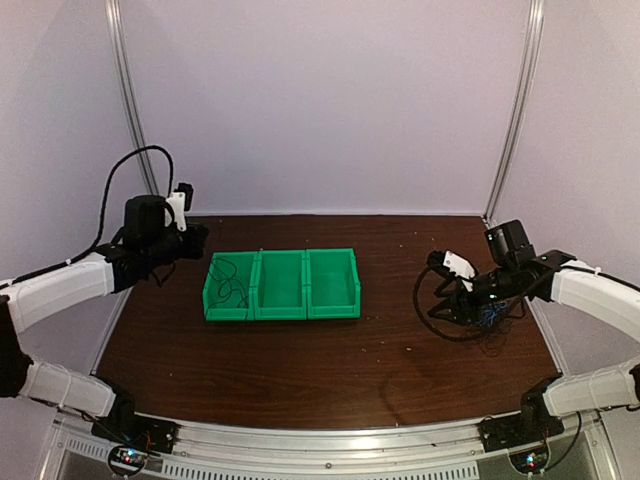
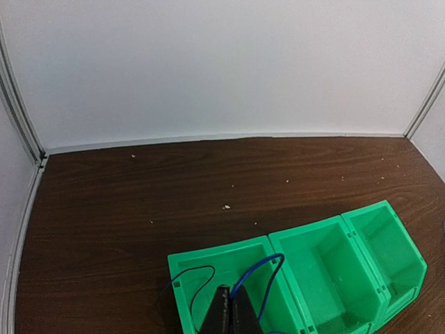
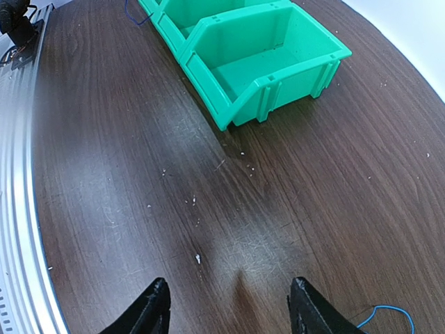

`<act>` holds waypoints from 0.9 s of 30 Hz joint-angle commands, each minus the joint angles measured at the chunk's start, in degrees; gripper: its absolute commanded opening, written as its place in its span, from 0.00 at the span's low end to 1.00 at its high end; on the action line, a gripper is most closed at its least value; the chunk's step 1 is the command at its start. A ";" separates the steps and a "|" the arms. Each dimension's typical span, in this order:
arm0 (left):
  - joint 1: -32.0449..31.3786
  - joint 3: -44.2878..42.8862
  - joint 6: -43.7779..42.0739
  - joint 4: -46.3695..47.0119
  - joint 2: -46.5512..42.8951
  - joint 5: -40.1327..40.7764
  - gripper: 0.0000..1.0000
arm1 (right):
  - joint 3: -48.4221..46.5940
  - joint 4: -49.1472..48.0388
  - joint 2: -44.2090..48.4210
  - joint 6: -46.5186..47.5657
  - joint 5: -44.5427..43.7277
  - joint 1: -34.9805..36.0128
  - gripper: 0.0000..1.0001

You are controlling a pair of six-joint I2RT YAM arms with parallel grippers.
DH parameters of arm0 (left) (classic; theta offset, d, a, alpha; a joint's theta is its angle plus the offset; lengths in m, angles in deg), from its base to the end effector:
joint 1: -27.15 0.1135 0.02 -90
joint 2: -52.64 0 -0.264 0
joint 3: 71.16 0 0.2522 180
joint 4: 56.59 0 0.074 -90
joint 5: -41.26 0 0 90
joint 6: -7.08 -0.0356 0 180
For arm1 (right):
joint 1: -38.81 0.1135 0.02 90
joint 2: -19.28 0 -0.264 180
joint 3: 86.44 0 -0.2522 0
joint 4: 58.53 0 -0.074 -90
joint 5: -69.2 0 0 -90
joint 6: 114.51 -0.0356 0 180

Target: Untangle the cables

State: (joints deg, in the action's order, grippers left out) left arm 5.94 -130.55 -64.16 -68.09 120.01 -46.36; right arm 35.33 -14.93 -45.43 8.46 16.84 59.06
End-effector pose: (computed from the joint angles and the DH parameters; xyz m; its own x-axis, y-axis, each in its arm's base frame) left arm 0.2536 -0.0968 0.2856 -0.3989 -0.1899 -0.8971 0.2077 0.9342 -0.2901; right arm 0.2021 0.0977 0.2454 -0.2544 -0.5532 -0.7933 -0.9300 0.3650 0.0437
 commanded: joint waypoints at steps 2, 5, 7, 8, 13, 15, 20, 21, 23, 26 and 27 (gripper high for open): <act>-0.05 -8.37 0.42 -5.88 12.56 1.38 0.00 | 2.10 -2.03 1.63 -0.45 0.38 -0.43 0.59; 0.03 -14.38 -0.67 -9.40 20.45 1.35 0.00 | 2.78 -2.28 2.03 -0.44 0.30 -0.55 0.59; 0.03 -18.33 -1.14 -11.72 24.96 0.48 0.00 | 3.61 -2.52 2.11 -0.45 0.64 -0.56 0.59; 0.03 -19.56 -1.14 -12.41 26.85 -0.08 0.00 | 4.20 -2.78 2.31 -0.37 0.56 -0.66 0.59; 0.03 -22.58 -0.72 -13.84 32.18 -1.49 0.00 | 5.86 -4.19 3.67 -0.23 0.10 -0.87 0.59; 0.03 -24.33 -0.78 -15.75 33.58 -0.44 0.00 | 6.12 -4.43 3.54 -0.12 -0.03 -0.98 0.59; 0.03 -28.28 -2.62 -21.62 33.65 -0.22 0.12 | 6.45 -4.80 3.06 -0.14 -0.01 -1.24 0.59; 0.03 -28.43 -3.10 -22.52 32.51 0.03 0.22 | 6.54 -4.85 3.01 -0.11 -0.07 -1.26 0.59; 0.03 -28.39 -4.51 -24.21 30.09 1.19 0.40 | 6.72 -4.93 3.06 -0.01 -0.04 -1.42 0.59; 0.73 -26.43 -6.31 -25.69 25.63 2.24 0.57 | 6.84 -5.06 3.12 0.03 0.32 -1.66 0.59; 1.43 -25.11 -6.36 -25.65 24.21 1.47 0.61 | 6.85 -5.13 3.10 0.07 0.36 -1.70 0.59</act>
State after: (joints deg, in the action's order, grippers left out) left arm 6.01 -157.04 -67.92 -91.85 150.98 -45.47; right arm 41.21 -18.84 -42.79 8.48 16.76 57.88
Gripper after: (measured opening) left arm 0.547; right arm 0.592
